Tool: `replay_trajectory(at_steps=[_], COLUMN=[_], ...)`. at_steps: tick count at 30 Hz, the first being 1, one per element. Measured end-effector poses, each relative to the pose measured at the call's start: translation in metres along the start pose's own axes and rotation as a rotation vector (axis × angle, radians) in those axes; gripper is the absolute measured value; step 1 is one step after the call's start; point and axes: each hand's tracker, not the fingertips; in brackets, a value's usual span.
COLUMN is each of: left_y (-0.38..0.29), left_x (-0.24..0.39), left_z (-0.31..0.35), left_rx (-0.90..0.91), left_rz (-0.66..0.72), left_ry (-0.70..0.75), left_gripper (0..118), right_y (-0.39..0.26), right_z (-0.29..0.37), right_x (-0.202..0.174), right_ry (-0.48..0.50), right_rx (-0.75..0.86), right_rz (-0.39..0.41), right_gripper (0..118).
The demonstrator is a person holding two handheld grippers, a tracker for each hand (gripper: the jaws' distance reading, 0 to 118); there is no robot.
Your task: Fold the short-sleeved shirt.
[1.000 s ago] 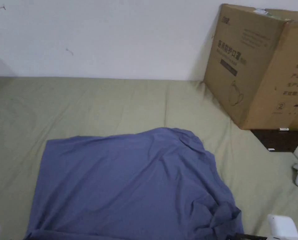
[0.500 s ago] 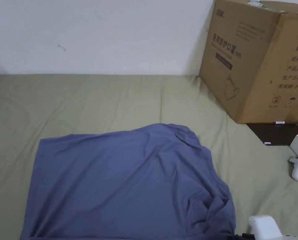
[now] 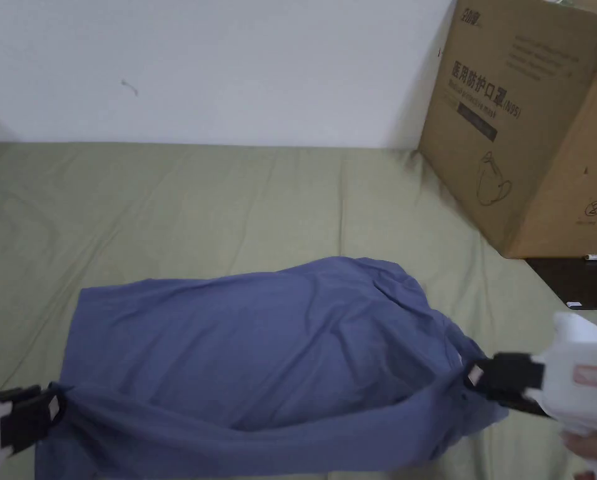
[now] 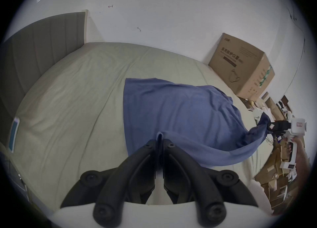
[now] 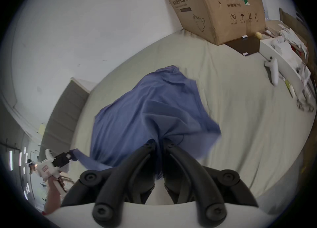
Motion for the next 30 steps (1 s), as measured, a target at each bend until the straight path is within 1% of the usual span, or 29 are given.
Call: replay_trajectory(at_steps=[2, 4, 5, 8, 9, 10, 11, 12, 13, 14, 15, 16, 19, 21, 22, 23, 24, 25, 26, 27, 28, 29, 30], left_y=[0.019, 0.028, 0.031, 0.03, 0.028, 0.025, 0.022, 0.018, 0.014, 0.011, 0.009, 0.01, 0.008, 0.006, 0.003, -0.004, -0.013, -0.022, -0.032, -0.04, -0.053, -0.062, -0.069], left_x=[-0.007, -0.016, -0.022, -0.034, -0.038, -0.043, -0.047, -0.048, -0.048, -0.048, -0.045, -0.041, -0.027, -0.015, -0.008, 0.001, 0.006, 0.011, 0.017, 0.022, 0.028, 0.034, 0.039], left_z=[-0.039, -0.07, -0.084, -0.114, -0.119, -0.121, -0.121, -0.118, -0.115, -0.11, -0.101, -0.085, -0.044, -0.014, 0.006, 0.028, 0.039, 0.061, 0.083, 0.098, 0.108, 0.119, 0.128], left_rx=[-0.042, -0.08, -0.099, -0.135, -0.139, -0.133, -0.13, -0.122, -0.119, -0.108, -0.094, -0.009, 0.023, 0.095, 0.132, 0.172, 0.215, 0.291, 0.346, 0.381, 0.409, 0.408, 0.42], left_rz=[0.03, 0.073, 0.086, 0.103, 0.124, 0.148, 0.166, 0.17, 0.169, 0.161, 0.138, 0.111, 0.04, 0.003, -0.012, -0.018, -0.02, -0.016, -0.012, -0.012, -0.015, -0.026, -0.051], left_ry=[0.068, 0.119, 0.154, 0.219, 0.229, 0.218, 0.214, 0.21, 0.206, 0.198, 0.18, 0.162, 0.112, 0.074, 0.057, 0.051, 0.041, 0.009, -0.027, -0.031, -0.041, -0.019, 0.048], left_gripper=[7, 7, 7, 7, 8, 11, 24, 63, 97, 118, 112, 110, 111, 111, 112, 112, 108, 97, 97, 92, 76, 39, 0], right_y=[0.025, 0.043, 0.052, 0.059, 0.058, 0.055, 0.052, 0.049, 0.046, 0.043, 0.04, 0.036, 0.022, 0.007, -0.005, -0.02, -0.033, -0.048, -0.065, -0.078, -0.092, -0.102, -0.11], right_z=[-0.047, -0.086, -0.112, -0.157, -0.167, -0.172, -0.172, -0.169, -0.163, -0.155, -0.143, -0.129, -0.081, -0.045, -0.024, -0.001, 0.017, 0.036, 0.054, 0.065, 0.077, 0.082, 0.09], right_x=[-0.01, -0.011, -0.006, 0.002, 0.005, 0.008, 0.01, 0.011, 0.01, 0.01, 0.009, 0.009, -0.001, -0.01, -0.014, -0.018, -0.022, -0.029, -0.036, -0.04, -0.044, -0.048, -0.047], right_ry=[-0.087, -0.156, -0.187, -0.275, -0.286, -0.284, -0.291, -0.281, -0.277, -0.271, -0.26, -0.25, -0.225, -0.138, -0.082, -0.033, -0.006, 0.013, -0.004, -0.016, -0.039, -0.043, -0.03], right_rx=[-0.019, -0.056, -0.075, -0.096, -0.1, -0.089, -0.076, -0.066, -0.049, -0.007, 0.053, 0.088, 0.152, 0.209, 0.273, 0.327, 0.369, 0.414, 0.467, 0.503, 0.527, 0.515, 0.52], right_rz=[0.047, 0.043, 0.03, -0.036, -0.049, -0.055, -0.056, -0.045, -0.021, 0.011, 0.049, 0.089, 0.177, 0.211, 0.219, 0.234, 0.257, 0.284, 0.315, 0.331, 0.344, 0.327, 0.306], right_gripper=[8, 8, 8, 8, 17, 41, 74, 110, 118, 118, 118, 118, 118, 118, 118, 117, 112, 102, 102, 94, 72, 25, 1])
